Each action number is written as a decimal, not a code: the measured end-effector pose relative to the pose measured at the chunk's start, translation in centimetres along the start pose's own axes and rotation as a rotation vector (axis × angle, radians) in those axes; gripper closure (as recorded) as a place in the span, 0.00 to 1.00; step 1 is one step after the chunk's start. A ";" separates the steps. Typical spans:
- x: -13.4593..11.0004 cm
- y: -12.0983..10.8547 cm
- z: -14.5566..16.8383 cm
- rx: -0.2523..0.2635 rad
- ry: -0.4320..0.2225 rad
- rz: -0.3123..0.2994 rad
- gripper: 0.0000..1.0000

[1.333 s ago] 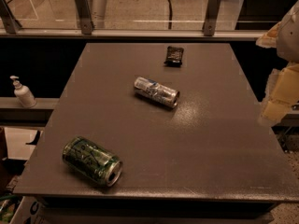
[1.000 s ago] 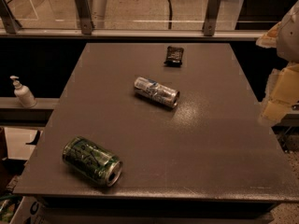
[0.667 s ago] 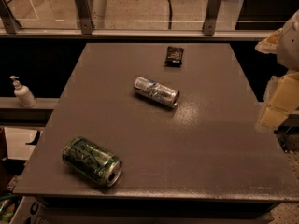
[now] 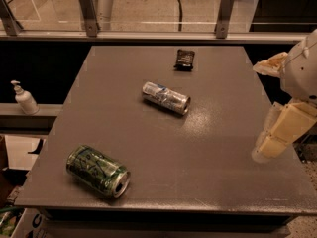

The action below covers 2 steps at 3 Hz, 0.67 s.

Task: Move green can near redbull can

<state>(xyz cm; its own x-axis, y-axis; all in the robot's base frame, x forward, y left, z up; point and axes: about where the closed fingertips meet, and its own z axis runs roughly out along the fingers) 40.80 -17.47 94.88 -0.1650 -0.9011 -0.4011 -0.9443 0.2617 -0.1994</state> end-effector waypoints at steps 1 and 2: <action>-1.2 2.2 2.3 -0.058 -0.136 -0.007 0.00; -3.5 4.0 4.4 -0.107 -0.277 -0.024 0.00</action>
Offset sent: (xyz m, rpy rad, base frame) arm -0.0268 0.0928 -0.0485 0.4461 0.0203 0.1933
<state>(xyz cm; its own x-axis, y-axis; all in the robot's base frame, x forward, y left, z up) 38.90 -11.78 91.56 -0.0721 -0.7739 -0.6292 -0.9741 0.1900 -0.1222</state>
